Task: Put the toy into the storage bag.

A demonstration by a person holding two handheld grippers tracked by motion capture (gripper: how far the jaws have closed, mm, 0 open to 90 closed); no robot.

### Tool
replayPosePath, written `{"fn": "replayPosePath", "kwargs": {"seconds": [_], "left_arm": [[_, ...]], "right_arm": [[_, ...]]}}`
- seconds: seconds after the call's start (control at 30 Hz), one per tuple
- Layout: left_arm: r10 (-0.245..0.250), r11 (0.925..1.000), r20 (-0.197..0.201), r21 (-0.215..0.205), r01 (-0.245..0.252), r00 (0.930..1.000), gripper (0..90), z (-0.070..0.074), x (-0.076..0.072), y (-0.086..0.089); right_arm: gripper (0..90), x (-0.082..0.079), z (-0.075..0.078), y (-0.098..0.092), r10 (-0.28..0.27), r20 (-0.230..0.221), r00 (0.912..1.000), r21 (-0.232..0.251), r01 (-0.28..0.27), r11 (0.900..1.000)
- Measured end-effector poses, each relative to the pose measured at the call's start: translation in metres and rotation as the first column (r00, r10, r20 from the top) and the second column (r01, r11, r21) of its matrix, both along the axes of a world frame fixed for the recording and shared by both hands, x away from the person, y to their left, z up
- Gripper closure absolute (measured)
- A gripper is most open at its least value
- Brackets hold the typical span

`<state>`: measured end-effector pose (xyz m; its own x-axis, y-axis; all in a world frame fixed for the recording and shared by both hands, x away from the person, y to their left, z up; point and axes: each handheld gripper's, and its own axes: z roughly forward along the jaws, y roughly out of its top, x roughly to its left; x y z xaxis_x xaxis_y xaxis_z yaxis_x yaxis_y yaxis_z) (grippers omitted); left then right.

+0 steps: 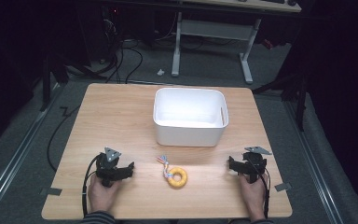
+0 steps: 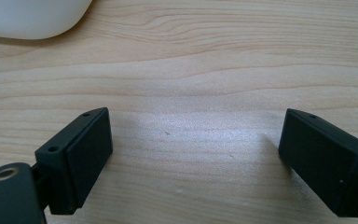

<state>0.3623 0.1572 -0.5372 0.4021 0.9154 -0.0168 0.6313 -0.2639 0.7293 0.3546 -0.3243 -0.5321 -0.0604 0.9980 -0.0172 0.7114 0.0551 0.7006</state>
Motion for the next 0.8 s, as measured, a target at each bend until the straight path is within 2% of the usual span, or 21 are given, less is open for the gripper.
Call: {"fn": "replayPosePath", "kwargs": {"seconds": [0.8], "left_arm": [[0.005,1.0,-0.003,0.002,-0.005,1.0,14.4,0.0002,0.0019,-0.0011]], "right_arm": [[10.4,-0.0051,0.0001,0.0014,0.005,0.001,1.0,-0.002,-0.005,1.0]]}}
